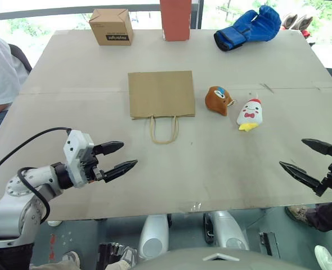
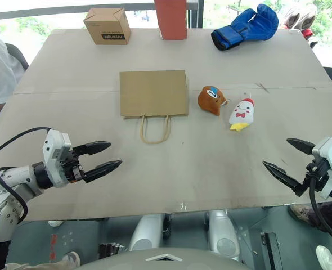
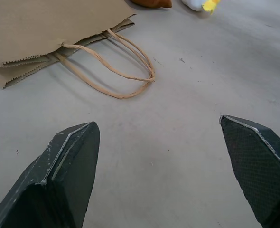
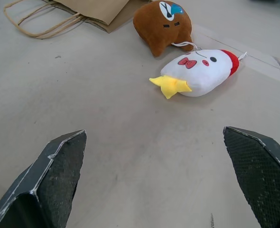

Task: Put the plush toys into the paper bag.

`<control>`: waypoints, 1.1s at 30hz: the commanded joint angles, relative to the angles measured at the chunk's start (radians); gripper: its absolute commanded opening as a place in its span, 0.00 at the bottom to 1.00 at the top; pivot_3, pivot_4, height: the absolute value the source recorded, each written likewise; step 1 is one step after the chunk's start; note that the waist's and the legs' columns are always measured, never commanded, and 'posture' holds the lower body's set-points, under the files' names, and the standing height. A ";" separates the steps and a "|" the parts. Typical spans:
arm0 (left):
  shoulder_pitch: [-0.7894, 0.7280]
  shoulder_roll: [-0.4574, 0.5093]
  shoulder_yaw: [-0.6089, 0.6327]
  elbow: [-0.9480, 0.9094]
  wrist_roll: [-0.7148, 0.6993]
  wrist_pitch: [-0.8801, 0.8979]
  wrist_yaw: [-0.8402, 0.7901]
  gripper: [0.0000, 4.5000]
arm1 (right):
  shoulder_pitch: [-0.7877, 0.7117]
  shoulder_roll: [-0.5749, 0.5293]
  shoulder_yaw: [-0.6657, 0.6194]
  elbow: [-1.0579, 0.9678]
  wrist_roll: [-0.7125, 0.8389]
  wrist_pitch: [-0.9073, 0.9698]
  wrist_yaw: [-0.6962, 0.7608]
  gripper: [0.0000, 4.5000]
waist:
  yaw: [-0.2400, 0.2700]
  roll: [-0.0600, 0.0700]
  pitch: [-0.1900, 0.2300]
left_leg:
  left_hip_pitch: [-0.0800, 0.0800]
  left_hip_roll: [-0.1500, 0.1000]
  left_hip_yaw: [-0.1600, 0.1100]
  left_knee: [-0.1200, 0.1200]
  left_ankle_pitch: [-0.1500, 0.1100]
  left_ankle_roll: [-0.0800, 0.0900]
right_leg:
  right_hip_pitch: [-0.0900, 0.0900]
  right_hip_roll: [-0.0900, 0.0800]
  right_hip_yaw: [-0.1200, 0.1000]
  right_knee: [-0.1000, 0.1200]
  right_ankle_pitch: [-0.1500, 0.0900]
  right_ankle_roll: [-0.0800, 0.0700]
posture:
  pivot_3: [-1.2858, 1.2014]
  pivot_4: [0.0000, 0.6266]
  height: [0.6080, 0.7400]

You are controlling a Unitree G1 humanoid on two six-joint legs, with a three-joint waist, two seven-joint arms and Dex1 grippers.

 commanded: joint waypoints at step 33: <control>-0.662 -0.153 -0.312 0.460 0.069 -0.199 -0.094 0.00 | -0.347 0.254 0.633 -0.099 -0.197 0.060 -0.402 0.51 | 0.002 -0.002 -0.002 | -0.001 0.002 0.002 0.008 -0.001 0.003 | 0.000 0.006 0.002 0.006 0.001 0.000 | 0.52 0.24 0.80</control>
